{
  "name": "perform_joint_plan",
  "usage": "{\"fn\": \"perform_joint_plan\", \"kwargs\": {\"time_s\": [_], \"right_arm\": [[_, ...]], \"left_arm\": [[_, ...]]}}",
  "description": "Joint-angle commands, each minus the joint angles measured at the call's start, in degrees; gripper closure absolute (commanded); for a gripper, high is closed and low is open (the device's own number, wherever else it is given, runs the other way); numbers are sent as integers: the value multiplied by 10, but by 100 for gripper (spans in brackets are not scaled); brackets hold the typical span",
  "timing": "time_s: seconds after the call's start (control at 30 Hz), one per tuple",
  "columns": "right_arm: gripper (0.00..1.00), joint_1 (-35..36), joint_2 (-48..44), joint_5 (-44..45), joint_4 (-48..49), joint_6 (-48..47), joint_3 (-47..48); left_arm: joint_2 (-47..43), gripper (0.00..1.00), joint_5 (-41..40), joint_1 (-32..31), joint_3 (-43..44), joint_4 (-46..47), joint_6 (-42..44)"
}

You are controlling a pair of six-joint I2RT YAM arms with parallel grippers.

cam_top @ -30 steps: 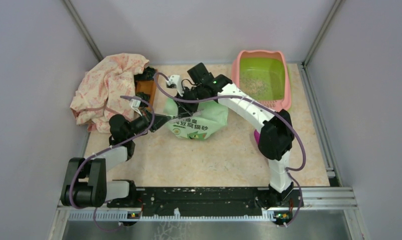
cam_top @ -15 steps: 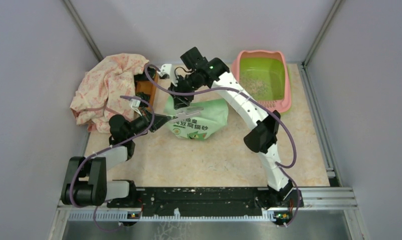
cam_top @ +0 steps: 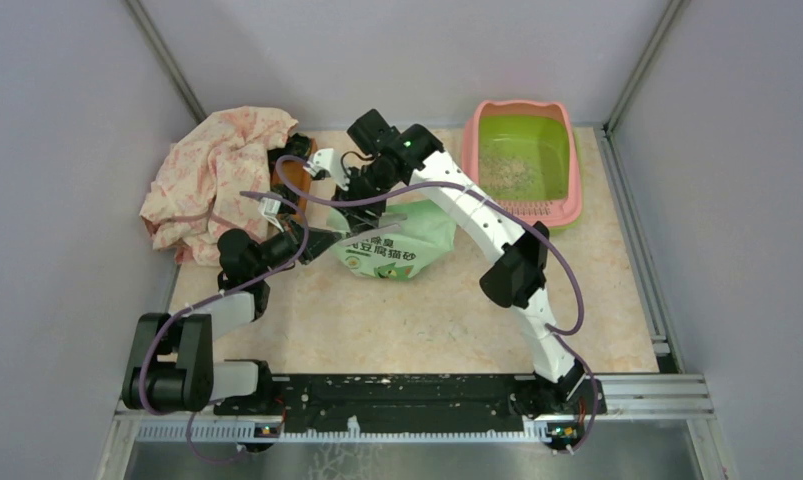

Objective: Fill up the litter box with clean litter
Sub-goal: Clamp the cat litter bag at the center of the board.

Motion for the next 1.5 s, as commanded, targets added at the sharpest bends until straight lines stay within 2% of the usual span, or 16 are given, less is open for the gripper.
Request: {"fn": "perform_joint_plan", "kwargs": {"time_s": [0.0, 0.2, 0.43, 0.67, 0.83, 1.1, 1.47], "right_arm": [[48, 8, 6, 32, -5, -9, 14], [49, 9, 15, 47, -10, -6, 16], [56, 9, 16, 50, -6, -6, 19], [88, 9, 14, 46, -3, 0, 18], [99, 9, 5, 38, 7, 12, 2], [100, 9, -48, 51, 79, 59, -114], [100, -10, -94, 29, 148, 121, -189]], "left_arm": [[-14, 100, 14, -2, 15, 42, -5], [-14, 100, 15, -3, 14, 43, -6], [-15, 100, 15, -3, 13, 43, -6], [-15, 100, 14, -3, 10, 45, -7], [-17, 100, 14, -3, 9, 45, -7], [-18, 100, 12, -3, 8, 45, -5], [-15, 100, 9, -2, 13, 46, -5]]}}
